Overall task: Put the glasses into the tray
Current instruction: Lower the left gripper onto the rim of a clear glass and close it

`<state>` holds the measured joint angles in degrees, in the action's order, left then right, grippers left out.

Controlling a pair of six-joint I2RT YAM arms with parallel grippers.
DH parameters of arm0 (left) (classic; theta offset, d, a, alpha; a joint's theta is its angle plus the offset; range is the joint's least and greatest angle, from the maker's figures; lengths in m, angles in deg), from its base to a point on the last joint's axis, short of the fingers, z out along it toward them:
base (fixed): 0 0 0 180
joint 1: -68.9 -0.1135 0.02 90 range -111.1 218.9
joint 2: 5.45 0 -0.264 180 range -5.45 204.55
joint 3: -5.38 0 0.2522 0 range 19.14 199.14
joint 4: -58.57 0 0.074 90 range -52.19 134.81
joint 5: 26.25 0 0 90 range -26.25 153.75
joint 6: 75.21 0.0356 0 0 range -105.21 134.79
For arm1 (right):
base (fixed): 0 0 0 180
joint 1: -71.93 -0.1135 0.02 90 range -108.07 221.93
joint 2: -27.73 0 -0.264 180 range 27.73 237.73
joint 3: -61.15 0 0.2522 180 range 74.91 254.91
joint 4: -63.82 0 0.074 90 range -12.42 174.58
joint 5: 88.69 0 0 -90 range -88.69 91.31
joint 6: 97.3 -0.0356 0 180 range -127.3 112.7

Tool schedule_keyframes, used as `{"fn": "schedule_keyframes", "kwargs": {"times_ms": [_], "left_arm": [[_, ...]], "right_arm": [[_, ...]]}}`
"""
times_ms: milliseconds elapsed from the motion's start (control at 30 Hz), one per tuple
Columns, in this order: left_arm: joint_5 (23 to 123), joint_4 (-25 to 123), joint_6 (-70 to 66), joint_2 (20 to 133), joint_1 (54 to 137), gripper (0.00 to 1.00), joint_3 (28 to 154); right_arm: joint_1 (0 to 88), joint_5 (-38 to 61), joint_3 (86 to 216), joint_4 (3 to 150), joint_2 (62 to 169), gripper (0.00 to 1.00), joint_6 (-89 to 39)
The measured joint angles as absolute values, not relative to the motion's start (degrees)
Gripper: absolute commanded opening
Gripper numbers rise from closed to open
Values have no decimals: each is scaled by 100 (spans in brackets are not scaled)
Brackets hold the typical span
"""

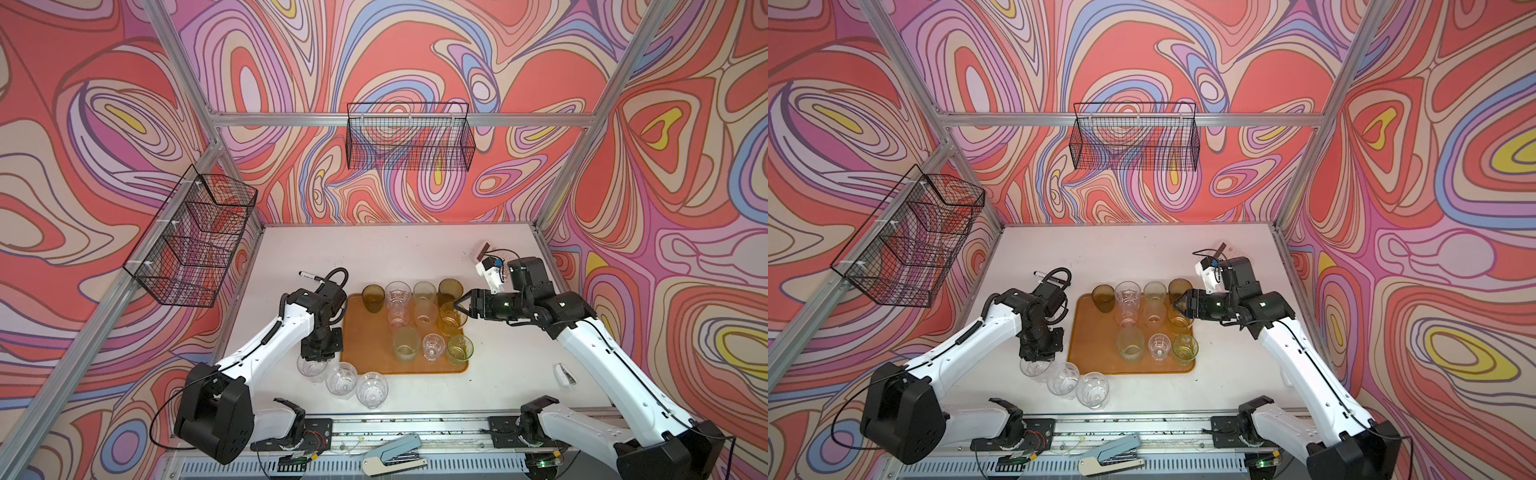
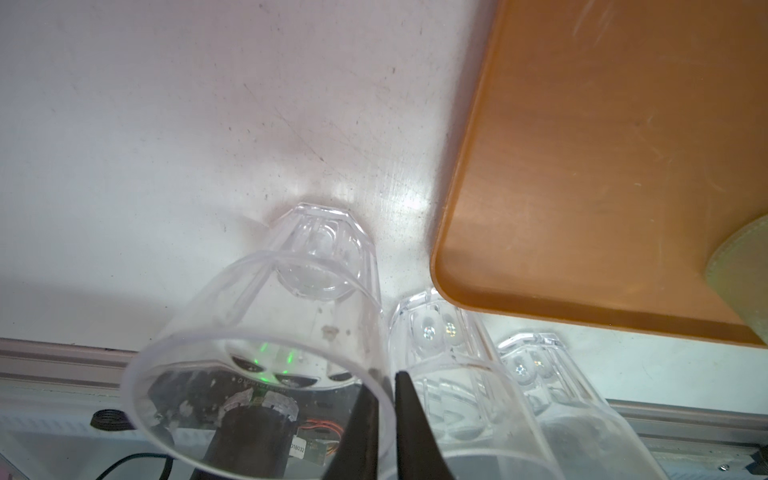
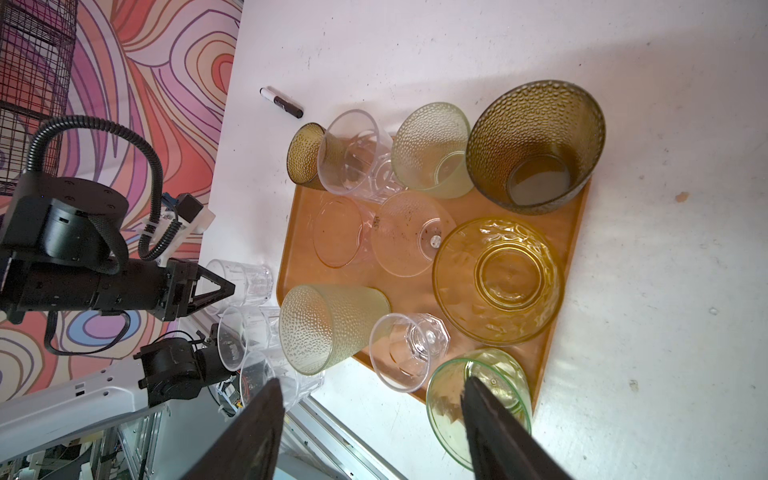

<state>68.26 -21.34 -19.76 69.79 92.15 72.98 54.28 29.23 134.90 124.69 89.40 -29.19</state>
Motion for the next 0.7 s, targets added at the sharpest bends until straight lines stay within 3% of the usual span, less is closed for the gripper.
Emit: {"fn": "schedule_keyframes", "kwargs": {"times_ms": [200, 700], "left_arm": [[6794, -2167, -1967, 6981, 9215, 4, 7300], [6634, -2424, -1722, 7095, 9235, 0, 7713]], "right_arm": [[5428, 2923, 13488, 12469, 8940, 71, -2919], [5428, 2923, 13488, 12469, 8940, 71, -2921]]}}
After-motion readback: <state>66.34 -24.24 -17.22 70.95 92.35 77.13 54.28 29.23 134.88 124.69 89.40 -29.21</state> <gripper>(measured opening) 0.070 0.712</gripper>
